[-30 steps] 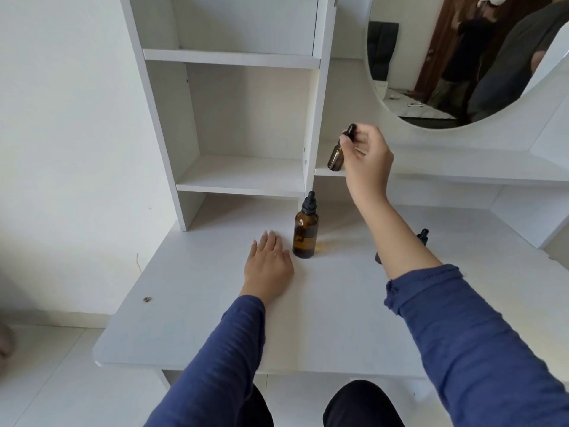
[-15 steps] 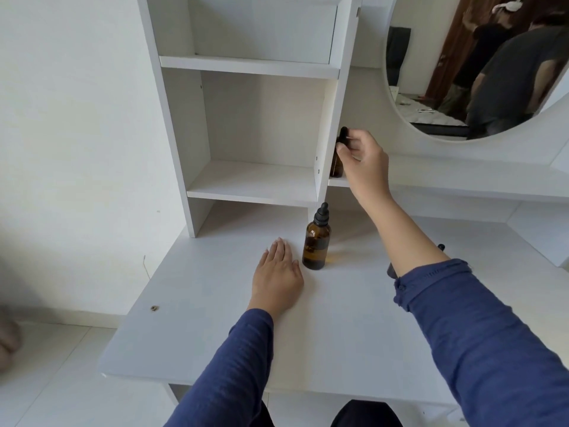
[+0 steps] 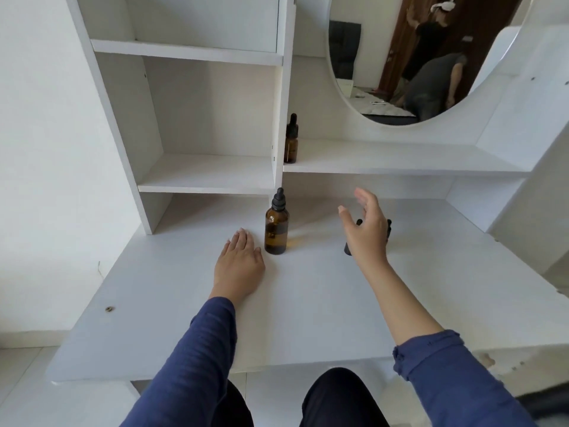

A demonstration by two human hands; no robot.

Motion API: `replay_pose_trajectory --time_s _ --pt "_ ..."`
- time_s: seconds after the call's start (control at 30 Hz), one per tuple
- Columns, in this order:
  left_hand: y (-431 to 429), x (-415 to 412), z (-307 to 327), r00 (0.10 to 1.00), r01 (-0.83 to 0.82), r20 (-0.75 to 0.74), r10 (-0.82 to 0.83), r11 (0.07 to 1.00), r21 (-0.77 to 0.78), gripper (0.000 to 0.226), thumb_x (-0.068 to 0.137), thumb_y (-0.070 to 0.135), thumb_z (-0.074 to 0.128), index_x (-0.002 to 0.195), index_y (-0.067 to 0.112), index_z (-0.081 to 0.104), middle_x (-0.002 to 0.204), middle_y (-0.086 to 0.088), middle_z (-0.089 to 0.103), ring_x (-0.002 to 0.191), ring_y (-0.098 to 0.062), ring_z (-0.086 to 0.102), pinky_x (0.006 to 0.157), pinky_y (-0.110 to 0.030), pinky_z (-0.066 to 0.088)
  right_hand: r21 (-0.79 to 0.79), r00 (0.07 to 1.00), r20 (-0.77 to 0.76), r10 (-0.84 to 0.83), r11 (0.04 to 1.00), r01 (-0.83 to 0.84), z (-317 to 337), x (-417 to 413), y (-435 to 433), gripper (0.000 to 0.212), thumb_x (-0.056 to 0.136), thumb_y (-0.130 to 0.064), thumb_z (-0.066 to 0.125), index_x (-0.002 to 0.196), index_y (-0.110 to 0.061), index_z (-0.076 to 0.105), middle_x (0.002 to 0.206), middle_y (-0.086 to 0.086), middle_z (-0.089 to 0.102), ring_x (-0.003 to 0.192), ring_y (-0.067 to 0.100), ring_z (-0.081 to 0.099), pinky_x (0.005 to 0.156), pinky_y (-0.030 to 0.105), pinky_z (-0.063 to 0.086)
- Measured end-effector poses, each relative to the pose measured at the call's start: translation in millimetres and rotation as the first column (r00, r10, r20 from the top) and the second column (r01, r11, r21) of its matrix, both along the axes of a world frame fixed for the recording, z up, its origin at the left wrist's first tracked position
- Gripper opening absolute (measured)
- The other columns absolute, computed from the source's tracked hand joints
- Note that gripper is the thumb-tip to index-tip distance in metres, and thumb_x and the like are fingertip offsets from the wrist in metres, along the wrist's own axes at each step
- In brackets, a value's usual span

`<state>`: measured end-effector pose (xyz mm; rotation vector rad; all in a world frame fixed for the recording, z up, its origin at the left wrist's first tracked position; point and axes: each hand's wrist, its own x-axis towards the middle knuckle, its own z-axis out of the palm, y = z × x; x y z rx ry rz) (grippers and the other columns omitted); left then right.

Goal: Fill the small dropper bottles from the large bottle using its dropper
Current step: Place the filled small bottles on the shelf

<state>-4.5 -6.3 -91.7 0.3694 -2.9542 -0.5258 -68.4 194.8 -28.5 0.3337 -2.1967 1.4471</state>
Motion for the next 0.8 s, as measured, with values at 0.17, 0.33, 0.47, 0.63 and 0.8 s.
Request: replay_pose_trajectory --time_s 0.17,0.33,0.47,0.63,0.8 --pt "-1 2 0 1.000 -0.004 -0.011 0.004 1.000 -0.015 0.054 0.101 0.030 0.015 0.148 0.006 0.005 0.158 -0.009 0.003 0.146 -0.018 0.002 0.118 -0.029 0.000 0.037 0.981 0.190 -0.042 0.999 0.036 -20 8 7 0.050 0.085 -0.008 0.062 0.129 -0.003 0.040 0.118 0.007 0.050 0.095 0.009 0.041 0.076 0.000 0.025" --pt "-1 1 -1 1.000 -0.006 -0.007 0.006 1.000 -0.016 0.054 0.101 0.030 0.016 0.148 0.006 0.005 0.158 -0.010 0.004 0.146 -0.018 0.003 0.118 -0.030 0.000 0.052 0.941 0.334 -0.056 0.998 0.041 -37 6 9 0.021 0.086 -0.002 0.057 0.104 -0.001 0.046 0.093 0.008 0.047 0.082 0.023 0.048 0.056 0.018 0.028" --pt "-2 1 -2 1.000 -0.009 -0.014 0.009 1.000 -0.017 0.055 0.101 0.030 0.016 0.148 0.006 0.006 0.158 -0.009 0.005 0.146 -0.018 0.003 0.119 -0.030 0.001 0.090 0.945 0.320 -0.063 0.995 0.036 -44 4 11 0.012 0.088 -0.003 0.054 0.084 -0.007 0.043 0.085 0.009 0.050 0.077 0.022 0.046 0.055 0.021 0.028" --pt "-2 2 -1 1.000 -0.011 -0.017 0.011 1.000 -0.006 0.054 0.101 0.030 0.016 0.148 0.006 0.005 0.158 -0.009 0.005 0.146 -0.018 0.003 0.119 -0.029 0.001 -0.094 0.978 0.206 0.000 0.995 0.020 -28 4 4 0.010 0.084 -0.006 0.061 0.084 -0.006 0.051 0.081 0.009 0.059 0.076 0.023 0.058 0.062 0.009 0.042" --pt "0 4 2 1.000 -0.019 -0.023 0.020 1.000 0.008 0.054 0.101 0.030 0.015 0.148 0.007 0.004 0.158 -0.008 0.004 0.146 -0.017 0.002 0.118 -0.028 -0.001 -0.281 0.993 -0.033 0.109 0.953 -0.114 28 -2 -13 0.009 0.084 -0.013 0.064 0.092 -0.012 0.058 0.088 -0.002 0.066 0.086 0.012 0.065 0.083 0.023 0.051"
